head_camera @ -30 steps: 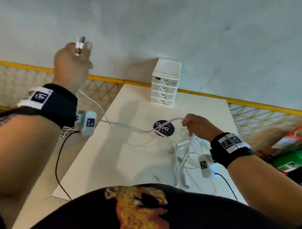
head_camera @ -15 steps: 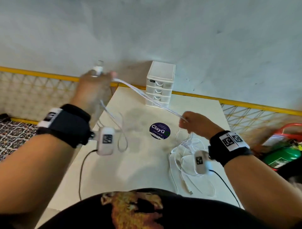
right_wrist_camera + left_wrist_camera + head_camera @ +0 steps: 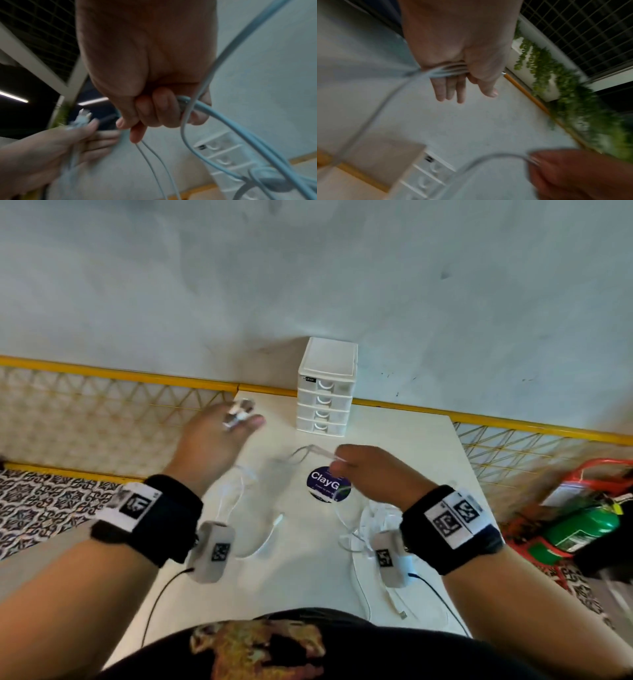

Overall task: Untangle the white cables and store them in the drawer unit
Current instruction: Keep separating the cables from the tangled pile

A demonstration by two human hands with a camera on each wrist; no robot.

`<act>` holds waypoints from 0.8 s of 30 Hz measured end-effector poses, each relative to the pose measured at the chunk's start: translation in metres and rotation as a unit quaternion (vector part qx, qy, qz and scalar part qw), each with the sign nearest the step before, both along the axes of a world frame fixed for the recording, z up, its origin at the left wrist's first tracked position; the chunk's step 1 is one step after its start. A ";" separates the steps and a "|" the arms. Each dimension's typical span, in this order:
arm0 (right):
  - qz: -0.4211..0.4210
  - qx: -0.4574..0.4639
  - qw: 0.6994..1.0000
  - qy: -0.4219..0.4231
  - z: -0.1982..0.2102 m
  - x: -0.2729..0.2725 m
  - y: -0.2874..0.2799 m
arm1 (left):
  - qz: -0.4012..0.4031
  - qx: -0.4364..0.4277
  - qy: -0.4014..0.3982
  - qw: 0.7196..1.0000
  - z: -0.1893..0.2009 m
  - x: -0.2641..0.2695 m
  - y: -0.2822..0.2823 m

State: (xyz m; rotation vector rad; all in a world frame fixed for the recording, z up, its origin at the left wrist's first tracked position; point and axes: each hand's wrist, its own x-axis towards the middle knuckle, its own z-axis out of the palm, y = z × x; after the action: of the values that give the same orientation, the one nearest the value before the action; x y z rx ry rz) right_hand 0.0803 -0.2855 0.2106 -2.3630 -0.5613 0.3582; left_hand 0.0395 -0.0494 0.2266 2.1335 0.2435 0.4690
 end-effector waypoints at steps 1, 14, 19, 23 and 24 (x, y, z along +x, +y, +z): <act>0.026 0.011 1.000 -0.009 0.007 -0.005 0.013 | -0.063 -0.033 0.011 0.997 0.001 -0.002 -0.017; -0.056 -0.011 0.997 -0.061 -0.025 0.022 -0.028 | -0.023 -0.161 -0.089 0.983 0.022 0.000 0.006; -0.113 0.010 0.991 -0.074 -0.017 0.015 -0.025 | 0.051 -0.022 -0.009 0.998 0.004 0.004 0.013; -0.071 0.001 0.994 -0.083 -0.001 -0.002 -0.008 | 0.001 0.077 -0.088 0.993 0.007 -0.007 -0.013; -0.060 0.006 0.994 -0.090 0.003 -0.006 -0.001 | -0.058 0.054 -0.080 0.994 0.007 -0.011 -0.028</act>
State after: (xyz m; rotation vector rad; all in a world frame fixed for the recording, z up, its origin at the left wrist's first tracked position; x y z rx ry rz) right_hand 0.0743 -0.2864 0.2132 -2.4196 -0.5001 0.0881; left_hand 0.0282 -0.0772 0.2340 2.1880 0.0041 0.5928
